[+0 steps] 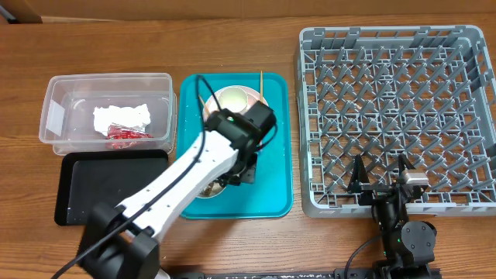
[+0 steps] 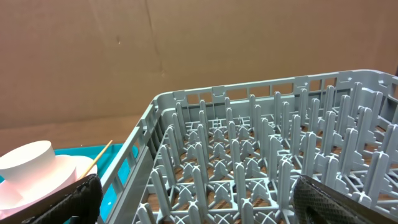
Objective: Sort waste into correct bins and load items into the dishwasher
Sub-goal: 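Lift the bowl with the left gripper and carry it over the black tray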
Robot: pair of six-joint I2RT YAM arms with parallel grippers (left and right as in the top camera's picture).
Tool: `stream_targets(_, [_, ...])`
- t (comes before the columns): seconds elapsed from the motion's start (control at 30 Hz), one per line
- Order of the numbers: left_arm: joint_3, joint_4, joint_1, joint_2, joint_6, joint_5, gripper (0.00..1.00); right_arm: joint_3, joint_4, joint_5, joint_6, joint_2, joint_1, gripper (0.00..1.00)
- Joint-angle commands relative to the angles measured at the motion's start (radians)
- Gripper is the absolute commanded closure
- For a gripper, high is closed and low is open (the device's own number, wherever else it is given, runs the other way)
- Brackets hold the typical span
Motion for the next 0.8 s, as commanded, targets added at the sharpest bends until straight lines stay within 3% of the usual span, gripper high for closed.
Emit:
stream_targets(0.0, [0.020,-0.008,0.092,-0.054,0.089,0.146,0.96,-0.010,0.006,0.002,-0.006,-0.009,-0.004,0.00])
stream_targets(0.5, [0.018,-0.062,0.556,-0.089,0.404,0.544,0.96,-0.011,0.006,0.002,-0.006,-0.009,-0.004,0.00])
stream_targets(0.77, [0.016,-0.111,0.723,-0.090,0.459,0.550,0.96,-0.010,0.006,0.002,-0.006,-0.009,-0.004,0.00])
